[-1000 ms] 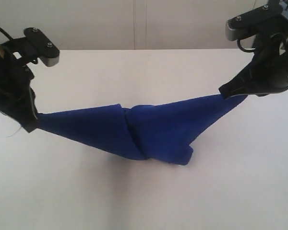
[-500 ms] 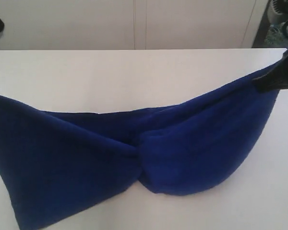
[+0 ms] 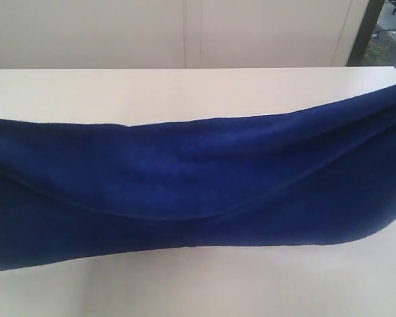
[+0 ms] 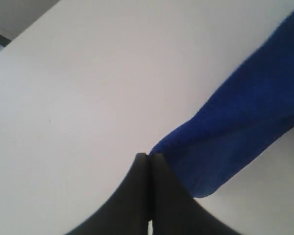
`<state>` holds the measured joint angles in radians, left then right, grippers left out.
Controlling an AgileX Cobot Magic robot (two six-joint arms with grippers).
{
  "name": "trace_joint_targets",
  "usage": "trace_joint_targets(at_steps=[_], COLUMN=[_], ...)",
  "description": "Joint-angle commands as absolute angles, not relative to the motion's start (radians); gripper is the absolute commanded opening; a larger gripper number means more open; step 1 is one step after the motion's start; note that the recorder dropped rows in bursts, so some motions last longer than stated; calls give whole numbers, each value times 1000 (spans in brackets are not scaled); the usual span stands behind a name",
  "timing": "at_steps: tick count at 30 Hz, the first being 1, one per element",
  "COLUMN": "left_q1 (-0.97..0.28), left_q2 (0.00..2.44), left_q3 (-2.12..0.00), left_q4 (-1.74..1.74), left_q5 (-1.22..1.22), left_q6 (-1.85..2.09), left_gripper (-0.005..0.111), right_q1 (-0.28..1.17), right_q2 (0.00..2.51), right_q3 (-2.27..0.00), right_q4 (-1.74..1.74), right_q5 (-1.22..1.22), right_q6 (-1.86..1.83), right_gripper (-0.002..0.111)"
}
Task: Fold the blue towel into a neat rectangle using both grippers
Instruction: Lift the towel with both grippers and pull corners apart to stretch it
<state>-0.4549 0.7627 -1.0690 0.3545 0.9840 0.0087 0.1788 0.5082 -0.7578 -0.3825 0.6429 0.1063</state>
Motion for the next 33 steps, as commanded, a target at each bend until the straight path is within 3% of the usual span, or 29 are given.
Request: trace_joint_targets(at_steps=[1, 8, 16, 25, 33], left_q1=[-450, -450, -450, -450, -326], left_q2=[652, 668, 866, 1197, 1382], left_q3=[-1065, -1004, -841, -769, -769], left_q4=[311, 327, 361, 645, 744], left_q5=[997, 951, 711, 428, 187], left_q6=[0, 0, -6, -161, -241], left_gripper=[0, 0, 0, 0, 0], right_q1=[179, 179, 179, 179, 179], right_q2=[367, 363, 656, 1110, 1349], right_q3=[-753, -740, -620, -617, -617], right_q4=[-432, -509, -586, -1115, -1503], right_q5=[674, 713, 611, 529, 501], right_q6=[109, 116, 214, 808, 1207], right_gripper=[0, 0, 0, 0, 0])
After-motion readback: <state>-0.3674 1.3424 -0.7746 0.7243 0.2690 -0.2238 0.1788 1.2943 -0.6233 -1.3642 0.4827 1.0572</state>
